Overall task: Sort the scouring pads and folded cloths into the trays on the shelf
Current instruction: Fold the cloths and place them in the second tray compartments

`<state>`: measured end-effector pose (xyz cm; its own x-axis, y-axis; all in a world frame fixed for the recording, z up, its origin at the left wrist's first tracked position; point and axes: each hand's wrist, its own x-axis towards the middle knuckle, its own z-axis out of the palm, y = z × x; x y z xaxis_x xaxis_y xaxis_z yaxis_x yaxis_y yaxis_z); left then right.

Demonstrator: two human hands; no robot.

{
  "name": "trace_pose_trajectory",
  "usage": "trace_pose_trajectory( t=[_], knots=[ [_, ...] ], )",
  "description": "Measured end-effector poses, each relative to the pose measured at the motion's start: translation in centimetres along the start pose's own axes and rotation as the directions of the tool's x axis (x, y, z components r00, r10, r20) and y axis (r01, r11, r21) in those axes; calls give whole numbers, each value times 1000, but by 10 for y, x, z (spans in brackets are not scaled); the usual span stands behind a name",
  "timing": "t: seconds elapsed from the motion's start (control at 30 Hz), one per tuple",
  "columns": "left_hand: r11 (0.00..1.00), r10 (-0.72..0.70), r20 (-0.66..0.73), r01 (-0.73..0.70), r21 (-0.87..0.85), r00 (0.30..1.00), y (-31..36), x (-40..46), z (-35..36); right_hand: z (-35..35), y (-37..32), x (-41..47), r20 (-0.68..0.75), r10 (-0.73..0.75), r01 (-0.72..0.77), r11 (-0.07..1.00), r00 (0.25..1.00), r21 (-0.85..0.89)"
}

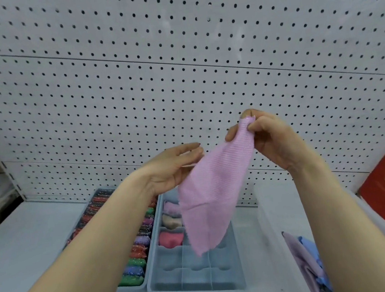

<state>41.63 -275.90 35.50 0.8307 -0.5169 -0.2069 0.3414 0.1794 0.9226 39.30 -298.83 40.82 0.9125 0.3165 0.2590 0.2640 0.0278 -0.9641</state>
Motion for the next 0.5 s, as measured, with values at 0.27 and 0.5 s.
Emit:
trace_pose_trajectory(
  t=[0.27, 0.5],
  knots=[
    [958, -69, 96, 39, 285, 993, -8, -6, 7, 5, 2, 4, -38, 9, -15, 984, 999, -177],
    [636, 492, -355, -49, 770, 795, 3, -9, -27, -19, 18, -11, -226, 39, -185, 719, 973, -669]
  ],
)
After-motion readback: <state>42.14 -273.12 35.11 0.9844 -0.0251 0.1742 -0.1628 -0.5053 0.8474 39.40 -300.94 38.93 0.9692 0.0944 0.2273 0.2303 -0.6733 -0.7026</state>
